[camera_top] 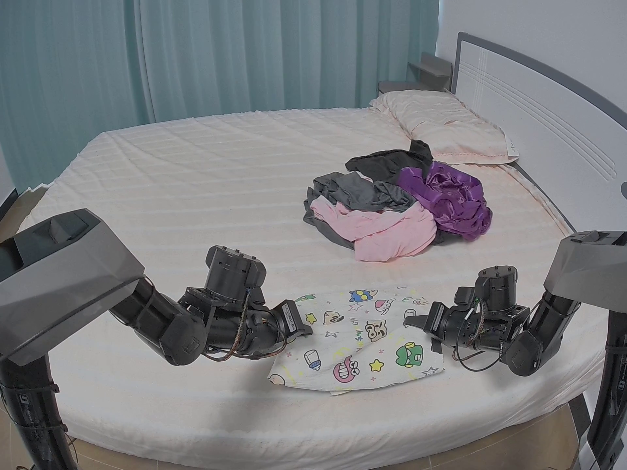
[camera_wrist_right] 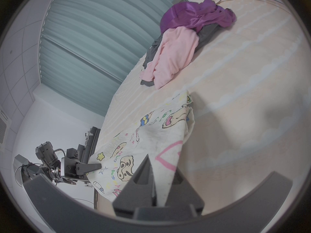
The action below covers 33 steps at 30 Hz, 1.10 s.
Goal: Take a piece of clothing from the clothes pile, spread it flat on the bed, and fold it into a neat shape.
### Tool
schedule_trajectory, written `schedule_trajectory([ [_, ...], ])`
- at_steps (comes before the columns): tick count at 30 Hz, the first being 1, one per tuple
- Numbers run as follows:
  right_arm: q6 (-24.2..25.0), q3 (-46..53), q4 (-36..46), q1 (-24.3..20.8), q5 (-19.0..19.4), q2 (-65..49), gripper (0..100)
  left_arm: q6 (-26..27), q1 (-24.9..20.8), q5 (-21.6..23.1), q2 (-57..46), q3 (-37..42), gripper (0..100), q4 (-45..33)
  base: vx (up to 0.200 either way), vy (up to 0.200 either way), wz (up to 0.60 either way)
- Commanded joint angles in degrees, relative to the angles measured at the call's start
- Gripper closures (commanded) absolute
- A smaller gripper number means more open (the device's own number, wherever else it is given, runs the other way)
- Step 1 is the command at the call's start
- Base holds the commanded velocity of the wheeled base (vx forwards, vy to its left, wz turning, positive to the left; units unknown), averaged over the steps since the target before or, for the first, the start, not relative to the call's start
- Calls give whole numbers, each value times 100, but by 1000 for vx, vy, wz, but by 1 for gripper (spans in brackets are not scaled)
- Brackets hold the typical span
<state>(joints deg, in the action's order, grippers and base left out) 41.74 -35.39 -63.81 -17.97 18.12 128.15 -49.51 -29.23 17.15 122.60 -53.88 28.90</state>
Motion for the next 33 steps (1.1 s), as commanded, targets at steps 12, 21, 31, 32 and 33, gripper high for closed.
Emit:
schedule_trajectory([
  [12,-157,102,8,-14,17,114,100,55,146,-168,212,115,0,1,0,0,0],
  [21,-746,603,8,232,17,-273,0,556,577,-1205,220,449,0,-87,0,0,0],
  [31,-1845,1535,88,426,729,-677,0,582,902,-1091,9,387,0,-87,0,0,0],
  [32,-1863,1553,88,426,737,-677,0,582,902,-1082,9,387,0,-87,0,0,0],
  [33,-2065,1623,88,408,843,-607,0,495,911,-1021,-8,378,0,-87,0,0,0],
])
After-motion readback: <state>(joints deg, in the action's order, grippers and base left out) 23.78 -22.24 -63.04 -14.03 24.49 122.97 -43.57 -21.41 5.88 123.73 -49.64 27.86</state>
